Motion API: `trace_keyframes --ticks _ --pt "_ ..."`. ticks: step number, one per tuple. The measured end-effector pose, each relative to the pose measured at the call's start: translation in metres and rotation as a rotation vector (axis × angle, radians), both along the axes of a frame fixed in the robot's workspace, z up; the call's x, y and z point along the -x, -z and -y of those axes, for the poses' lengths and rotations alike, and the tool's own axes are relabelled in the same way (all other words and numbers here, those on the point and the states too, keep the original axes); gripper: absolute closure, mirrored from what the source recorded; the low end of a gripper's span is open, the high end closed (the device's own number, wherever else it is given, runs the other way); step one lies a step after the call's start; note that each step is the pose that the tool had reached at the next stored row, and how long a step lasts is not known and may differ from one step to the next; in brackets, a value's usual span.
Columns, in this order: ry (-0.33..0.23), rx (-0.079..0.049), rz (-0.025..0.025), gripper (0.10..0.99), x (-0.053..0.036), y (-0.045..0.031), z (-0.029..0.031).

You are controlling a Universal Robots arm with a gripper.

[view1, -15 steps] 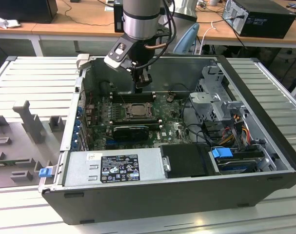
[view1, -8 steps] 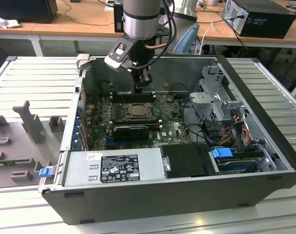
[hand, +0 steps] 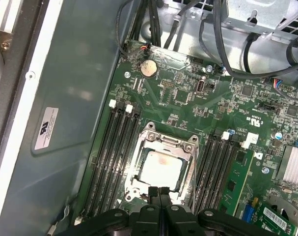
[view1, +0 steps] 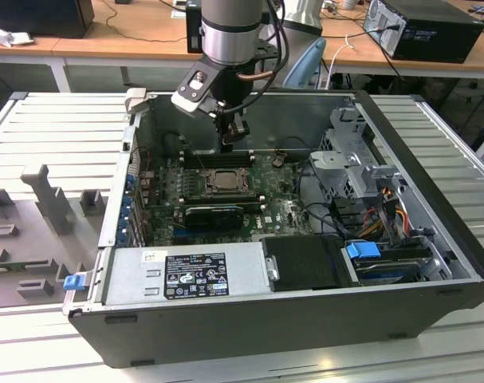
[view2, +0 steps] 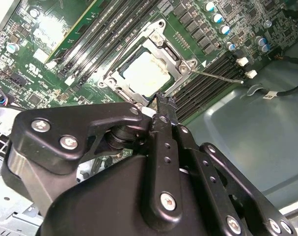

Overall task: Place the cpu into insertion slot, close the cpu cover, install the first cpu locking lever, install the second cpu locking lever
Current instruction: 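Install the first cpu locking lever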

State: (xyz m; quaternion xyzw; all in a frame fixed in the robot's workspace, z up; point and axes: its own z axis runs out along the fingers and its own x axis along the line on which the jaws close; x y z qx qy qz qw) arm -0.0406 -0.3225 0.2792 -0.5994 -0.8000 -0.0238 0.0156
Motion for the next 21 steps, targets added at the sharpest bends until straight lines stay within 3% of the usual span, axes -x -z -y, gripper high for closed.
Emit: trace_keyframes --ticks 21 --pt "-0.037 0.0 0.0 0.98 0.0 0.0 0.0"
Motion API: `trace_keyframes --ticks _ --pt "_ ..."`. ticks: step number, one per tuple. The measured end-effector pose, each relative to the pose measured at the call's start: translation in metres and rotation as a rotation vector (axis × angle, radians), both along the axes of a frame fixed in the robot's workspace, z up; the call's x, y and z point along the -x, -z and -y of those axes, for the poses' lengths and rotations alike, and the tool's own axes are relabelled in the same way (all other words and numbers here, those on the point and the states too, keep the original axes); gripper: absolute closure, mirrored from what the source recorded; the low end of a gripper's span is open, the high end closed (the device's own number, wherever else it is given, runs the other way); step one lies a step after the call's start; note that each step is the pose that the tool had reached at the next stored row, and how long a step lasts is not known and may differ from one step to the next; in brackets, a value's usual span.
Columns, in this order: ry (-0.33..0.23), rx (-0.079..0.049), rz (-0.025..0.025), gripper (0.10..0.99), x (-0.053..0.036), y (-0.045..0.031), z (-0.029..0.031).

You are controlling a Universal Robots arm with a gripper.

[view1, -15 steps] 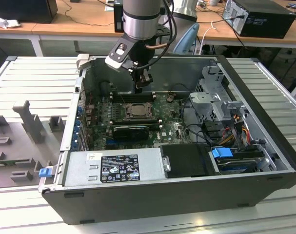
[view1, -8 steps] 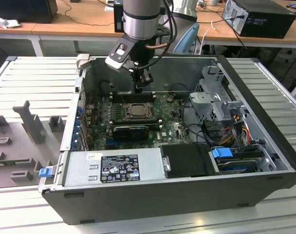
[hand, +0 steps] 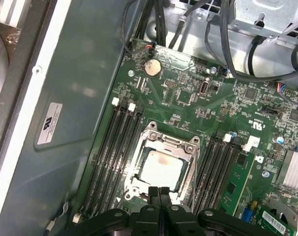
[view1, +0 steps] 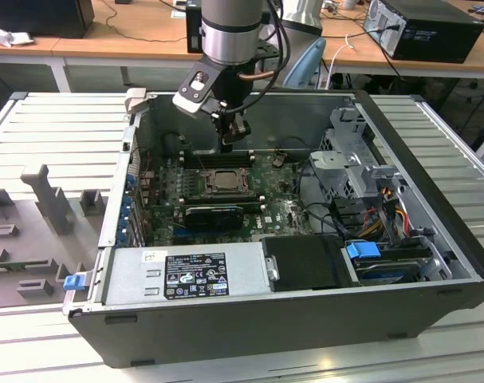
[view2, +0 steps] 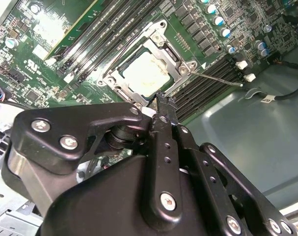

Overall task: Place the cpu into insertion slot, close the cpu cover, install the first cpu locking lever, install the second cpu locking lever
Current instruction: 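Install the first cpu locking lever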

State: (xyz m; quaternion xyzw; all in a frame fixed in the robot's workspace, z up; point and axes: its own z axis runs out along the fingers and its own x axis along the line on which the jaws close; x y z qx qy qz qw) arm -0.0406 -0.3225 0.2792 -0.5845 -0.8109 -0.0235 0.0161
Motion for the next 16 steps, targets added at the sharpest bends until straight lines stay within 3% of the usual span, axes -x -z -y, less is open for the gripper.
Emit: trace_keyframes --ticks 16 --pt "-0.036 0.0 0.0001 0.98 0.0 0.0 0.0"
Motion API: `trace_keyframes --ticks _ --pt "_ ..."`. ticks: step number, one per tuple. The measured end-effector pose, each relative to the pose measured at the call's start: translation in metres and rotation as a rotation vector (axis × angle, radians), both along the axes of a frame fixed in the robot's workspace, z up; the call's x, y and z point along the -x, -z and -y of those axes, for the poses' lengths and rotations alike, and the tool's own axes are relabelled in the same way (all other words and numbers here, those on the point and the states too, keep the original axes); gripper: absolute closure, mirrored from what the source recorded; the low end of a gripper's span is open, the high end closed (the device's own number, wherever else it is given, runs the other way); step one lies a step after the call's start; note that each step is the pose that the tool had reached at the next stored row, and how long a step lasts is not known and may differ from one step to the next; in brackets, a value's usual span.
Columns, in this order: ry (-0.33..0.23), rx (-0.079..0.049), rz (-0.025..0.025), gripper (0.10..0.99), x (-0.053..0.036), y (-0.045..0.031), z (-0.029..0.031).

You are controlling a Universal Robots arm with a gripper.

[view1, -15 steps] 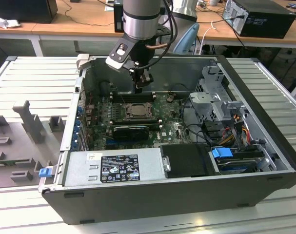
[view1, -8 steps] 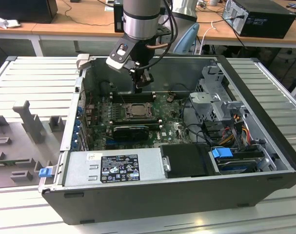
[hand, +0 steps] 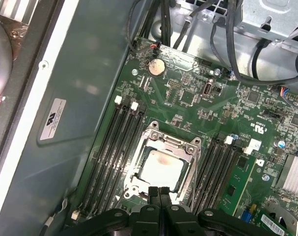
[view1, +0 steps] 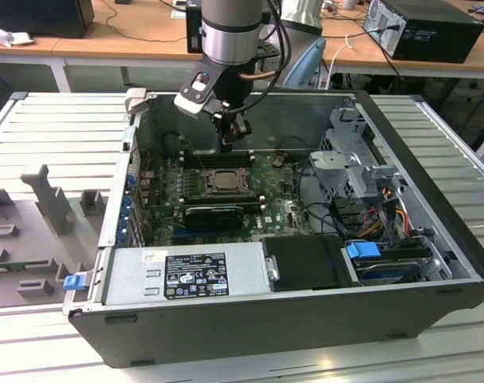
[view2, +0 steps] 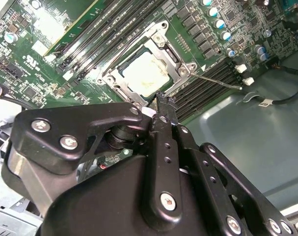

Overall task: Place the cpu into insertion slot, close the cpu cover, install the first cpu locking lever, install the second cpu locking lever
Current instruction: 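Install the first cpu locking lever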

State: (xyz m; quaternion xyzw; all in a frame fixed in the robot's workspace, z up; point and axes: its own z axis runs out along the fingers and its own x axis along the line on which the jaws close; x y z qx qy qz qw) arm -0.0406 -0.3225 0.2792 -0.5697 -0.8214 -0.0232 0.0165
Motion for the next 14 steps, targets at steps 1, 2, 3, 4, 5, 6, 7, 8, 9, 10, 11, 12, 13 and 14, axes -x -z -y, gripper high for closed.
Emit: trace_keyframes --ticks 1,2,3,4,5,6,7,8,9,10,11,12,13,14 --pt "-0.002 0.0 0.0 0.98 0.0 0.0 0.0" --pt "-0.003 0.0 0.0 0.98 0.0 0.0 0.0" --pt "-0.005 0.0 0.0 0.98 0.0 0.0 0.0" --pt "-0.007 0.0 0.0 0.98 0.0 0.0 0.0" --pt "-0.009 0.0 -0.0001 0.98 0.0 0.0 0.0" --pt "-0.01 0.0 0.0 0.98 0.0 0.0 0.0" --pt "-0.014 0.0 0.0 0.98 0.0 0.0 0.0" --pt "-0.017 0.0 0.0 0.98 0.0 0.0 0.0" --pt "-0.019 0.0 0.0 0.98 0.0 0.0 0.0" --pt "-0.021 0.0 0.0 0.98 0.0 0.0 0.0" --pt "-0.024 0.0 0.0 0.98 0.0 0.0 0.0" --pt "-0.026 0.0 0.0 0.98 0.0 0.0 0.0" --pt "-0.028 0.0 0.0 0.98 0.0 0.0 0.0" --pt "-0.029 0.0 0.0 0.98 0.0 0.0 0.0"
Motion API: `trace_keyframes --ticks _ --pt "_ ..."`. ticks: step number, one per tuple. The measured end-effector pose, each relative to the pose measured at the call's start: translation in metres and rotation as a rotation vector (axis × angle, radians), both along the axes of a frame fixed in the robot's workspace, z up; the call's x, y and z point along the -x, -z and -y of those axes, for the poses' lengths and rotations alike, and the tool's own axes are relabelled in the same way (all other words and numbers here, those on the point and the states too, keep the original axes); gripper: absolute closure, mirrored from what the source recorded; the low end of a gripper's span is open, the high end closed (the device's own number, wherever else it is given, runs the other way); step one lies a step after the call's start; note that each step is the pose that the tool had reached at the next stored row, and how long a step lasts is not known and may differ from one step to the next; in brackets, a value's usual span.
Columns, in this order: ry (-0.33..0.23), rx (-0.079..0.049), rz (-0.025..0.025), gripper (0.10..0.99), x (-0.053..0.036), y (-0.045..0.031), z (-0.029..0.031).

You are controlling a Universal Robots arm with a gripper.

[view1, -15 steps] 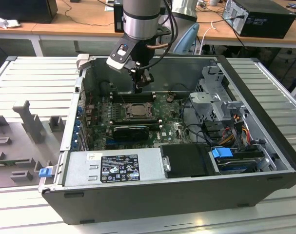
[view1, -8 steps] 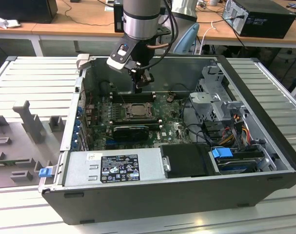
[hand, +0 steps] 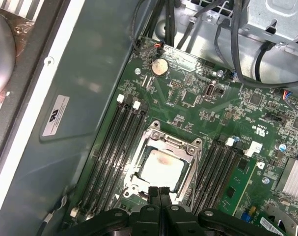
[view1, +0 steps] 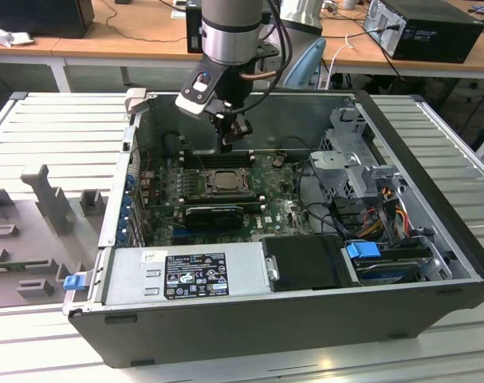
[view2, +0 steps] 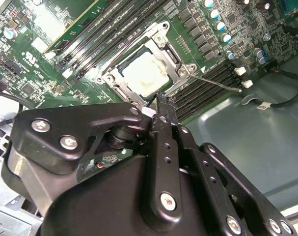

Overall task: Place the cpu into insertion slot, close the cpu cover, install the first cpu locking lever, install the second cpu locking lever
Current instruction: 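Install the first cpu locking lever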

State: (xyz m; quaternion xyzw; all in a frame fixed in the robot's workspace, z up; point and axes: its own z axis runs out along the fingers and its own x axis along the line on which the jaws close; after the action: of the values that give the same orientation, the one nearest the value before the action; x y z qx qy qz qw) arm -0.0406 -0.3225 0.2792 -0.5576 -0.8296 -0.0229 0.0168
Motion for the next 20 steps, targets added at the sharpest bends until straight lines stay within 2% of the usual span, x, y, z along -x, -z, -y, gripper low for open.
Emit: trace_keyframes --ticks 20 --pt "-0.044 0.0 0.0 0.98 0.0 0.0 0.0"
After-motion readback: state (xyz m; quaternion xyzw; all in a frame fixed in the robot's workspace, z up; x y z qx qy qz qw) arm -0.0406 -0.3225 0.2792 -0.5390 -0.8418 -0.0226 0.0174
